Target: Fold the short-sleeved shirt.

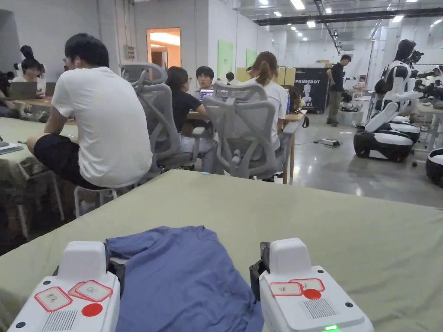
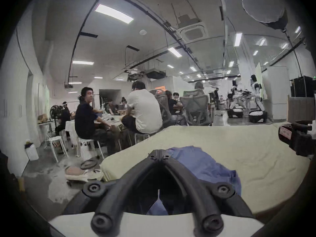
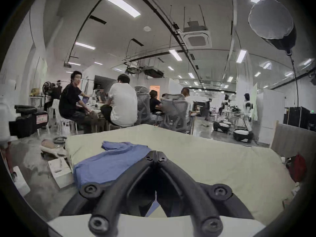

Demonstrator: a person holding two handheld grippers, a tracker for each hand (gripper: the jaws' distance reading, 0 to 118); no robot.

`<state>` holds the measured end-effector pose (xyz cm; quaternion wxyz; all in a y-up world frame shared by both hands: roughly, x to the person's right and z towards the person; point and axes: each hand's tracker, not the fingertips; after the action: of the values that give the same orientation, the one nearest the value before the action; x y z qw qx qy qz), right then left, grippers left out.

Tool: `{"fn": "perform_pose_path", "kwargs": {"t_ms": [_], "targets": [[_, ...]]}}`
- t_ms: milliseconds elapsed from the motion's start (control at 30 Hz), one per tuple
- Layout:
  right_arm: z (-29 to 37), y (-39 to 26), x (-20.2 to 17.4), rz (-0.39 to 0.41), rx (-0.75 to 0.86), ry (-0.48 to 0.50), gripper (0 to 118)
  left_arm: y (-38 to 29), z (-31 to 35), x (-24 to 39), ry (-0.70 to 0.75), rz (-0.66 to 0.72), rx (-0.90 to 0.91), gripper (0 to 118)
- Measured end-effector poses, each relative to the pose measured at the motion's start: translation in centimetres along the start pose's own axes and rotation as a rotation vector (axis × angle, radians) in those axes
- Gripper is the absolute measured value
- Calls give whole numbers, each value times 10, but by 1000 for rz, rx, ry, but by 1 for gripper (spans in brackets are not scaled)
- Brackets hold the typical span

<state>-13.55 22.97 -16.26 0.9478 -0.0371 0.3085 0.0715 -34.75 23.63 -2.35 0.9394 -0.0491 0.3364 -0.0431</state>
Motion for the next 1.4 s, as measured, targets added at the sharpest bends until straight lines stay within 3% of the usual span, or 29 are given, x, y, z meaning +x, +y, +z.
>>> {"fn": "perform_pose_path", "kwargs": {"t_ms": [200,433,767,967,1000,1067,1100,1200,1267,1300,1333,1400], "targets": [[-25,-9,11,5,-37,-13,0,-12,-41,29,-110,-9,-112,0],[-68,-21,23,-3,-99,3,0,-18,-144,87,-241,-45,-299,0],[-119,-42,44,-16,-178,-11,0,-68,-343,190,-493,-42,-825,0],[-137,-56,62,-20,-220,-33,0,-88,-371,222,-519,-55,-845,1],[-139,-58,64,-20,-224,-37,0,-89,-372,225,-507,-50,-826,28],[-141,-62,73,-26,-229,-49,0,-100,-377,231,-458,-64,-790,104],[-141,-63,75,-29,-233,-57,0,-105,-378,234,-458,-78,-800,118],[-141,-68,87,-45,-242,-74,0,-123,-379,237,-526,-68,-890,79],[-139,-70,95,-53,-249,-86,0,-126,-374,236,-501,-108,-830,72],[-137,-70,99,-56,-250,-91,0,-121,-372,233,-494,-92,-844,42],[-134,-70,105,-60,-249,-98,0,-117,-378,232,-479,-66,-831,0],[-127,-69,116,-70,-247,-115,0,-108,-376,223,-444,9,-799,1]]}}
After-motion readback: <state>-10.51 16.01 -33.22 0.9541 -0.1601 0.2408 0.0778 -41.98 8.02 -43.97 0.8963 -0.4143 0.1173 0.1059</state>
